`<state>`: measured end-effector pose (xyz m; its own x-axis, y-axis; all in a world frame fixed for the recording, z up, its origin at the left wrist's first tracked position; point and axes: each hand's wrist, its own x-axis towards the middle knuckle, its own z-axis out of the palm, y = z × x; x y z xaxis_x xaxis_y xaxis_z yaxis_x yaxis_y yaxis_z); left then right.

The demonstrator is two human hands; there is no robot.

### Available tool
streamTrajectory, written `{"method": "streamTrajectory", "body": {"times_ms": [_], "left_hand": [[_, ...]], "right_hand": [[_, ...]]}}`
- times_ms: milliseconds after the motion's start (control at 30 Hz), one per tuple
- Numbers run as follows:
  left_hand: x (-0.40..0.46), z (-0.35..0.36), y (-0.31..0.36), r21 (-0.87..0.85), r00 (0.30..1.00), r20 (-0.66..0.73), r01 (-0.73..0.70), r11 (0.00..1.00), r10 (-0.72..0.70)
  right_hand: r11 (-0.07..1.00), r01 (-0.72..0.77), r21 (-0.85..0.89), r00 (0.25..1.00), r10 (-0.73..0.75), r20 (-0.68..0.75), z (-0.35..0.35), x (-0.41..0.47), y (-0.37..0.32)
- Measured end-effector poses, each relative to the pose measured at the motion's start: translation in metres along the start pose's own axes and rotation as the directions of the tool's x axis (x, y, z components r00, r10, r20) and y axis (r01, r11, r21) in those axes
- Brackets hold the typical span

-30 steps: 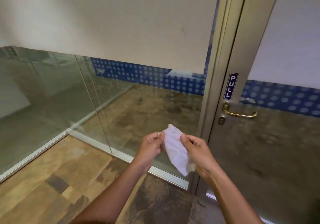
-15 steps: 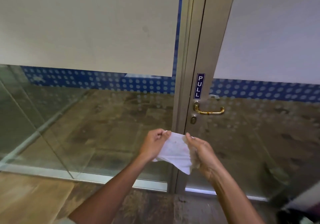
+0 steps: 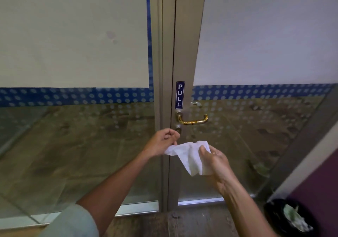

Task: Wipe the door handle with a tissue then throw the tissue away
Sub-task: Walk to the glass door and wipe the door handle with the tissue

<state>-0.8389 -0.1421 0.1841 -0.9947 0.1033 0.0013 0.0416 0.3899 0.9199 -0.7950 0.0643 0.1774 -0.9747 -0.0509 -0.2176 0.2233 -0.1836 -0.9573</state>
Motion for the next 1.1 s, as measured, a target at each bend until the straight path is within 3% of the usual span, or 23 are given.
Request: {"method": "streamTrajectory", "body": {"times_ms": [167,400,467,633,733,833,967,1100], "left_hand": [[0.030,0.012,0.007,0.188,0.998,0.007,-0.056,0.980,0.056],[0.075,-0.001,0.033,0.543,0.969,-0.099,-0.139,0.828,0.228],[0.085,-0.009,0.039,0.664,0.944,-0.098,-0.174,0.727,0.316],[0.111,-0.039,0.057,0.912,0.843,0.002,-0.223,0.345,0.538],[0.130,-0.058,0.065,0.954,0.771,0.111,-0.258,0.149,0.627],[0.148,-0.075,0.070,0.955,0.701,0.243,-0.292,-0.041,0.670],[0.170,-0.094,0.073,0.914,0.642,0.401,-0.326,-0.240,0.653],[0.185,-0.103,0.067,0.871,0.574,0.492,-0.330,-0.364,0.655]], "right_hand": [[0.989,-0.020,0.145,1.000,0.017,0.023,-0.023,0.017,-0.025],[0.913,-0.029,0.407,0.999,0.038,-0.014,-0.048,0.044,-0.043],[0.854,-0.047,0.518,0.998,0.058,-0.005,-0.053,0.051,-0.045],[0.745,-0.003,0.667,0.999,-0.032,0.041,-0.054,0.063,-0.048],[0.910,0.128,0.393,0.982,-0.061,-0.179,-0.044,0.073,-0.046],[0.962,0.265,0.064,0.916,-0.231,-0.327,-0.023,0.080,-0.053],[0.866,0.371,-0.334,0.818,-0.476,-0.324,0.014,0.100,-0.057],[0.615,0.467,-0.635,0.771,-0.635,-0.048,0.056,0.131,-0.049]]}}
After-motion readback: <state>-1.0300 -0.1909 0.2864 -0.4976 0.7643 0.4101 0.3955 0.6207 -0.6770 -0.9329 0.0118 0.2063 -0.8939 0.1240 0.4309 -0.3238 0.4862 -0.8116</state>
